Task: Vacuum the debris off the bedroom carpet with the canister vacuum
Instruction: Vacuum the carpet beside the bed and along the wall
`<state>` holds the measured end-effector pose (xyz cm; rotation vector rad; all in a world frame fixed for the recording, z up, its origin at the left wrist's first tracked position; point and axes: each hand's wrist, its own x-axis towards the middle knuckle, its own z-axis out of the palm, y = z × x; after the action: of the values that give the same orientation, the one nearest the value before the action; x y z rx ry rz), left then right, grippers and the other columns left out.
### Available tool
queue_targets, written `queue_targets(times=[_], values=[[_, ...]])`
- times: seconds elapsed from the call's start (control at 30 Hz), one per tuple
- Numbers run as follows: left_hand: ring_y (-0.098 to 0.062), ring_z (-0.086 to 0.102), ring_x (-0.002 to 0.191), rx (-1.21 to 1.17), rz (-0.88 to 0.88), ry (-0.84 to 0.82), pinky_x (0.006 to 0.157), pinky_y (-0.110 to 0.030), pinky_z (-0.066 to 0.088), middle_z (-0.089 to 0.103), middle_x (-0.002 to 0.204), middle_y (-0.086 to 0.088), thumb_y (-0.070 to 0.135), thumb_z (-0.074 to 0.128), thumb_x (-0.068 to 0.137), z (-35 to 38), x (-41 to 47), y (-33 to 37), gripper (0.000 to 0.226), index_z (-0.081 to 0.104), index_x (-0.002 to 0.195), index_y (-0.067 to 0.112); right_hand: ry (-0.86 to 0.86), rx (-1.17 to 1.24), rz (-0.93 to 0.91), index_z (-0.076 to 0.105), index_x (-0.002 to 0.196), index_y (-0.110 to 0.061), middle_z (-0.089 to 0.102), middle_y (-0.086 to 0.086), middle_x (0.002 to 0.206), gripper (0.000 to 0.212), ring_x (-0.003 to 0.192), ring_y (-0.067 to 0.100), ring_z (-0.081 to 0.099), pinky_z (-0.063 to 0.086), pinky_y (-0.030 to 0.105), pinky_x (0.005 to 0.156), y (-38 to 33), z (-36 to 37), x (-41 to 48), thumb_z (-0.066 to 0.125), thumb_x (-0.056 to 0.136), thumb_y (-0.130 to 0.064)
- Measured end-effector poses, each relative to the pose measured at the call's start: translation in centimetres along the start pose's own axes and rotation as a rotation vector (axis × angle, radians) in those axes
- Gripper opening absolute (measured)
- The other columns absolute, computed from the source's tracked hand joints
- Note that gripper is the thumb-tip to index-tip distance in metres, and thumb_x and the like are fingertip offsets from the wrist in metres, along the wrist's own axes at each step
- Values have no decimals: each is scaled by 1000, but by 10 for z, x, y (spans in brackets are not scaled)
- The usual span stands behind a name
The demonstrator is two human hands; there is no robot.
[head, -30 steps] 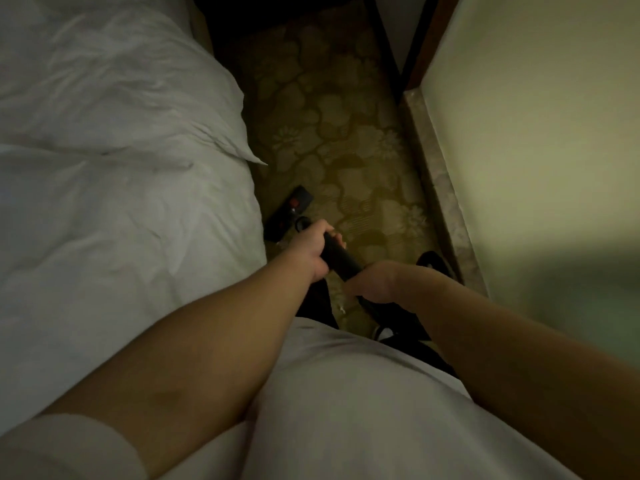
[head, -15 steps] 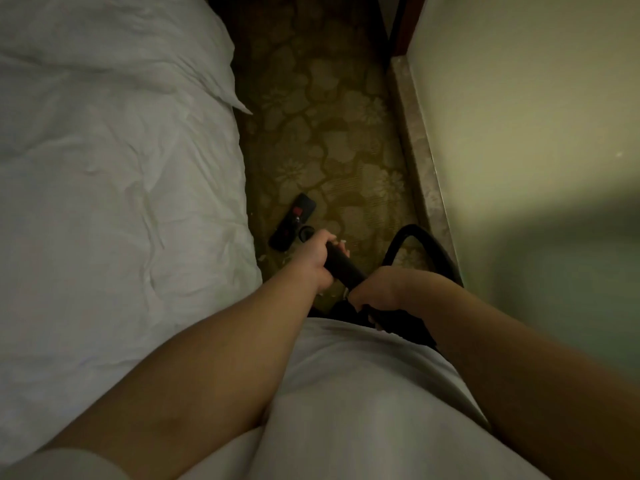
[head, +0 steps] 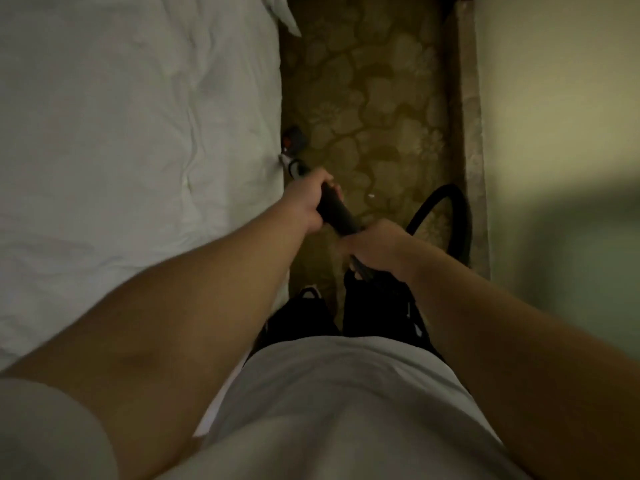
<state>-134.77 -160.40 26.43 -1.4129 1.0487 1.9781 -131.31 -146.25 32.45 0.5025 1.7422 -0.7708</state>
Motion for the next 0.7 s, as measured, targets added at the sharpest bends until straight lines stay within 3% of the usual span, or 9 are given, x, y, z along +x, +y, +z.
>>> queue_targets(times=[0.1, 0.17, 0.27, 0.33, 0.43, 0.53, 0.7], values=[[-19, 58, 59, 23, 24, 4, 63, -33, 56, 57, 67, -8, 8, 62, 91, -27, 1, 3, 6, 56, 88, 7, -21, 22, 8, 71, 96, -9, 72, 4, 64, 19, 61, 20, 72, 62, 31, 60, -8, 27, 2, 76, 91, -26], [-19, 58, 62, 49, 7, -16, 64, -34, 55, 58, 67, -7, 8, 62, 90, -35, -4, -5, 5, 58, 90, 8, 1, 24, 11, 68, 97, -11, 70, 3, 69, 20, 56, 16, 66, 53, 23, 50, 2, 36, -2, 76, 91, -28], [-19, 56, 63, 69, -44, -36, 64, -34, 53, 56, 67, -7, 8, 60, 91, -35, -22, -26, 6, 56, 86, 8, 22, 39, 32, 69, 104, -10, 75, 10, 90, 33, 80, 26, 76, 66, 41, 75, 26, 49, -13, 81, 82, -32], [-20, 55, 65, 83, -81, -38, 66, -35, 54, 55, 71, -8, 9, 60, 92, -32, -33, -43, 8, 55, 87, 8, 21, 52, 56, 70, 108, -9, 77, 12, 97, 48, 87, 32, 77, 65, 50, 85, 45, 53, -25, 83, 70, -36], [-18, 56, 64, 83, -127, -36, 65, -35, 54, 55, 73, -8, 8, 60, 93, -29, -47, -73, 5, 55, 91, 8, 39, 52, 79, 72, 106, -8, 78, 13, 95, 57, 86, 32, 78, 66, 50, 83, 75, 54, -43, 83, 61, -41], [-18, 57, 68, 57, -168, -31, 71, -37, 55, 55, 76, -8, 8, 62, 92, -23, -61, -103, 5, 56, 91, 7, 39, 25, 101, 70, 98, -8, 78, 13, 92, 38, 85, 30, 79, 66, 49, 83, 105, 53, -61, 84, 78, -37], [-18, 58, 70, 49, -230, -20, 75, -37, 56, 56, 77, -7, 10, 62, 94, -4, -79, -155, 7, 57, 90, 6, 21, -3, 127, 71, 101, -7, 78, 15, 92, 33, 85, 33, 79, 66, 50, 82, 158, 38, -81, 82, 81, -32]])
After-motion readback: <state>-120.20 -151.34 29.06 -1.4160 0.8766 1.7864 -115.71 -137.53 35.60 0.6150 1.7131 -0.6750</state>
